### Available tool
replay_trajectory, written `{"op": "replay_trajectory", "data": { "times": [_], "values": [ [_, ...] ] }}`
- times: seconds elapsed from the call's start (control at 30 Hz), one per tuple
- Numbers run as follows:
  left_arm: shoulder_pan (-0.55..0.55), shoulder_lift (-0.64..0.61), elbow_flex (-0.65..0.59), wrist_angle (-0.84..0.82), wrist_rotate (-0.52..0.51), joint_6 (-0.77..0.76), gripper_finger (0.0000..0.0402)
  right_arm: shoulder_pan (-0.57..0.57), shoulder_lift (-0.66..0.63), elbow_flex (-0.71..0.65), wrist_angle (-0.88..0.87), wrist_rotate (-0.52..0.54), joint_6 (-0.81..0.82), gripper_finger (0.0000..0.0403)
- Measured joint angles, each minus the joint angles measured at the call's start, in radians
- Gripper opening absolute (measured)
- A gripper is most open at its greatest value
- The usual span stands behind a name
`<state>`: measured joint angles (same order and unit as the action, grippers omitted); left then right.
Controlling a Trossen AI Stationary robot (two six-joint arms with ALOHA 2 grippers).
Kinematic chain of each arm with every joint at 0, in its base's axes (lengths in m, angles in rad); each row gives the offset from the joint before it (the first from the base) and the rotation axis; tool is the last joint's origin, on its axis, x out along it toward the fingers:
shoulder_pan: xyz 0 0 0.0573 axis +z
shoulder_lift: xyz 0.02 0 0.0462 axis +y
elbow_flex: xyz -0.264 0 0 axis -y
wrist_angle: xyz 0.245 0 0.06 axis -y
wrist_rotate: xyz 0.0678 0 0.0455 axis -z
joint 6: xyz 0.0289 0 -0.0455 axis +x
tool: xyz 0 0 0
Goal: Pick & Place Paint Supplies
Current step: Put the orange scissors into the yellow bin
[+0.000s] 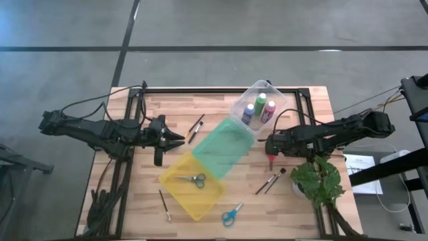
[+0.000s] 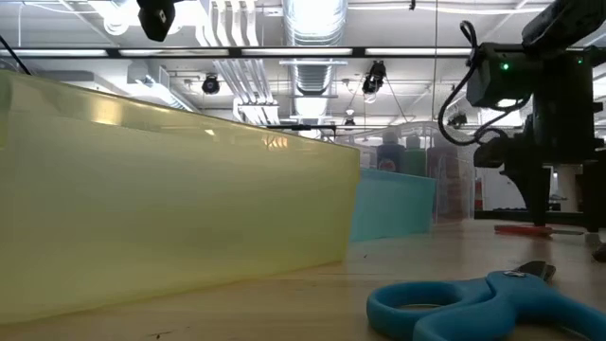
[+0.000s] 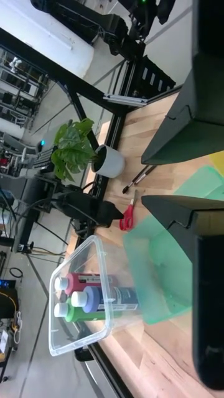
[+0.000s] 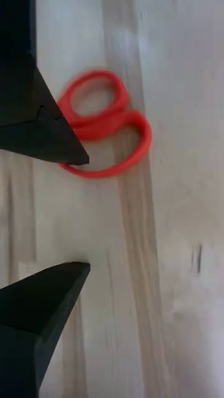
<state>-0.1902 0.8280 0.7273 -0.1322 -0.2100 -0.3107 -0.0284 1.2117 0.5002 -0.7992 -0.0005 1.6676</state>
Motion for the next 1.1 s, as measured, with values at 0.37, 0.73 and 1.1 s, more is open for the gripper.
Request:
{"op": "replay_trajectory", "data": {
  "times": [0.37, 0.73, 1.1],
  "values": [
    [0.0, 0.0, 0.0, 0.0, 0.0, -0.004, 0.0098, 0.0, 0.119, 0.053, 0.007, 0.0, -0.077, 0.0172],
    [0.0, 0.0, 0.0, 0.0, 0.0, -0.004, 0.0098, 0.01, 0.148, 0.068, 0.076, 0.005, -0.156, 0.0012],
    [0.0, 0.0, 0.0, 0.0, 0.0, -0.012, 0.0098, 0.141, 0.037, 0.122, 0.082, 0.061, -0.062, 0.0009]
  ]
}}
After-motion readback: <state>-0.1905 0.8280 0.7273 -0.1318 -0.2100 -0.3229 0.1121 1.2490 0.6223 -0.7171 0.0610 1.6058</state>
